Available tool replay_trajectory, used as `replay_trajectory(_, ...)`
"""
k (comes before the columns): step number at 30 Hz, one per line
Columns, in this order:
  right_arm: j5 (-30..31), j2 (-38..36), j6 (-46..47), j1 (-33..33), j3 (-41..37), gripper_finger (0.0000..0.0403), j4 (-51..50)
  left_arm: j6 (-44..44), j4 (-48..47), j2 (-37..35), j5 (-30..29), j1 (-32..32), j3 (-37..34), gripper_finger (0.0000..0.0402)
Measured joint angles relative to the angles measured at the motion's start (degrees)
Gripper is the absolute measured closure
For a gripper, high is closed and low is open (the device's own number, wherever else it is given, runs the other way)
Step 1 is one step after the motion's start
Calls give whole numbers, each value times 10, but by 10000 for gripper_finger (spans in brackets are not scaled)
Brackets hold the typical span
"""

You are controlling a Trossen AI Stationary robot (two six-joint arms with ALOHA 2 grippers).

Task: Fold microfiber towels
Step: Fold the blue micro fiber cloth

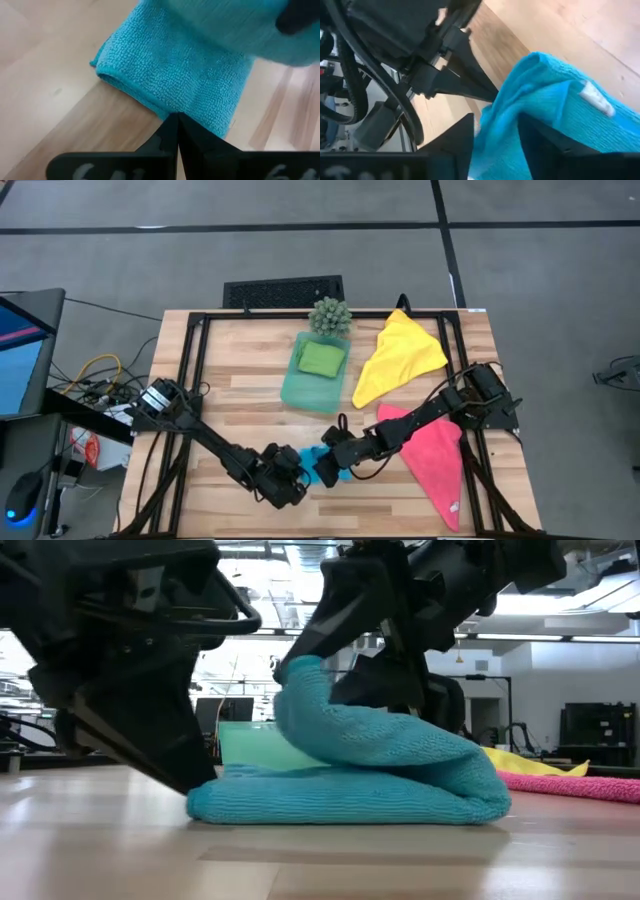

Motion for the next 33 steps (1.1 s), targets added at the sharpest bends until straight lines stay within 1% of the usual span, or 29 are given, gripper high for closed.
replay_trajectory(3, -1, 0, -18, -3, 0, 204, 11, 4, 2, 0, 0, 4, 0, 401)
replay_trajectory(6, -5, -1, -19, -3, 0, 193, 10, 4, 2, 0, 0, 5, 0, 401)
replay_trajectory(10, -1, -2, -23, -3, 0, 192, 8, 6, 2, 0, 0, 5, 0, 401)
replay_trajectory(13, 11, -21, -41, 5, -1, 198, 5, 6, 1, 0, 2, 5, 0, 401)
replay_trajectory(15, 30, -39, -49, 17, 0, 202, -4, 4, 1, 0, 2, 5, 0, 401)
replay_trajectory(17, 57, -57, -49, 37, 0, 207, -35, 1, 1, 0, 2, 5, 0, 401)
replay_trajectory(19, 99, -75, -42, 62, 0, 211, -89, 1, 1, 0, 3, 5, 0, 401)
replay_trajectory(22, 167, -85, -5, 98, 0, 217, -184, 1, 1, 0, 2, 5, 0, 401)
replay_trajectory(24, 193, -83, 12, 114, 0, 222, -225, 1, 1, 0, 0, 5, 0, 401)
replay_trajectory(28, 200, -64, 16, 116, -6, 231, -229, 1, 1, 0, -2, 5, 0, 401)
replay_trajectory(32, 197, -42, 11, 102, -10, 239, -196, 2, 1, 0, -2, 5, 0, 401)
replay_trajectory(33, 195, -36, 5, 99, -10, 241, -175, 4, 1, 0, -2, 6, 0, 401)
